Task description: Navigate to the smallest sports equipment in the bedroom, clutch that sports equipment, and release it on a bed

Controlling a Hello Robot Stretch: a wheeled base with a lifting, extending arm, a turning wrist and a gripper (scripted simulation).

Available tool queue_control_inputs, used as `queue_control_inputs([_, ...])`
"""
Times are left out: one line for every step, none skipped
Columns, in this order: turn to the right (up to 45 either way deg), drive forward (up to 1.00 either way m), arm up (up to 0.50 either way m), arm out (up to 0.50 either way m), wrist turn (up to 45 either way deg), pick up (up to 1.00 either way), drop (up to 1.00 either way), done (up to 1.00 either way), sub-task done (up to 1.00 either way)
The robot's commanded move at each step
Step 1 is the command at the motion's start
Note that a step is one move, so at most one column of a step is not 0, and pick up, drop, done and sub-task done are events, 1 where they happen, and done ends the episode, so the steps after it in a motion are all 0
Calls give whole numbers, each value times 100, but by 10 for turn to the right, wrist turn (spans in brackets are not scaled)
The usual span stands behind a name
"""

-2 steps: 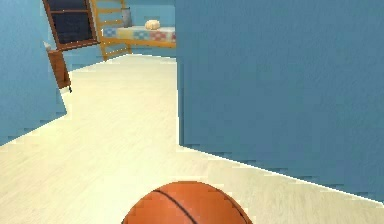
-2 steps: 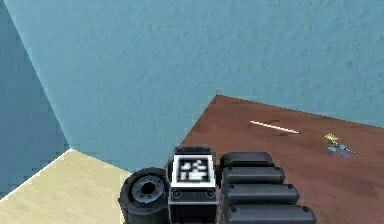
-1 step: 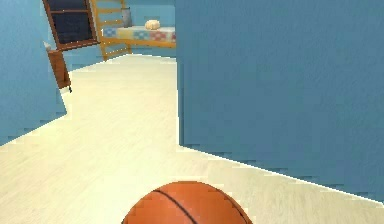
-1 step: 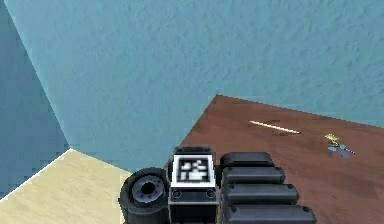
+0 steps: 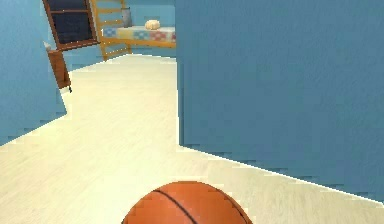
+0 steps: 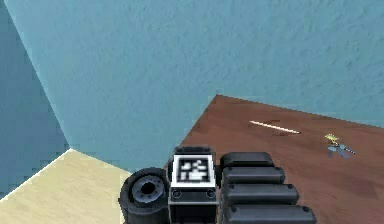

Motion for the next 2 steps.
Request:
queue_control_inputs([450, 0, 0, 0, 0, 0, 0, 0, 0])
queue_control_inputs([300, 0, 0, 0, 0, 0, 0, 0, 0])
